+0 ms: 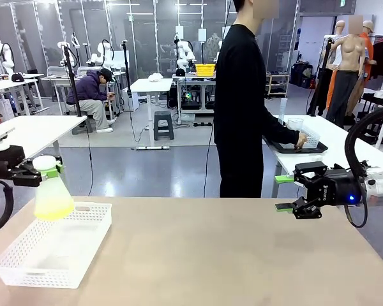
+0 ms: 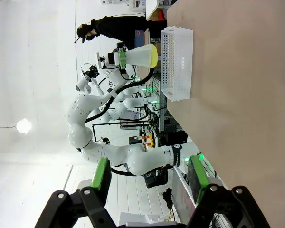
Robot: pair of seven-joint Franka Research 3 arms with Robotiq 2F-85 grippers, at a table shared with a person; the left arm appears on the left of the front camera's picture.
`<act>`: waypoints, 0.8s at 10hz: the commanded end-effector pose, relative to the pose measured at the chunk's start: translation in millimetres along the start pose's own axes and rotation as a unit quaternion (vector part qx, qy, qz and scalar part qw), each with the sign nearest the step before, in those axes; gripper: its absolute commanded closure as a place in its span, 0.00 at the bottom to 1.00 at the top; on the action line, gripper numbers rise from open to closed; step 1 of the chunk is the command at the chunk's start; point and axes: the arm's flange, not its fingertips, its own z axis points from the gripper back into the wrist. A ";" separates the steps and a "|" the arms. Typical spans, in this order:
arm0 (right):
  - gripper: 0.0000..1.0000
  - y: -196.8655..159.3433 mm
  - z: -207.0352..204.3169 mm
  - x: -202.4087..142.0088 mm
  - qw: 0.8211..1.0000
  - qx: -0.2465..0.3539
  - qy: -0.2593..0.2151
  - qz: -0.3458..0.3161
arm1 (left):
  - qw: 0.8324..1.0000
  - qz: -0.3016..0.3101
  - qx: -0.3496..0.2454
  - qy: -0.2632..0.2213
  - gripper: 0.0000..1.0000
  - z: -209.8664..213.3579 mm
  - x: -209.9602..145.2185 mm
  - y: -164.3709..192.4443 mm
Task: Prepare the solutions needed for the experiment.
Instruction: When the human places the Big flask in the center of the table, pick up the Big flask and place it in the left Organizing basket.
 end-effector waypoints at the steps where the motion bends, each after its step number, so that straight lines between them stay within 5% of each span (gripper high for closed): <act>1: 0.18 1.0 -0.5 0.5 1.000 -0.001 -0.002 0.001 | 0.999 -0.005 0.004 -0.031 1.00 -1.8 -12.5 -4.8; 8: 0.18 1.0 -0.5 0.5 1.000 -0.001 -0.002 0.001 | 0.999 0.025 -0.014 -0.047 1.00 -12.0 -72.1 -14.0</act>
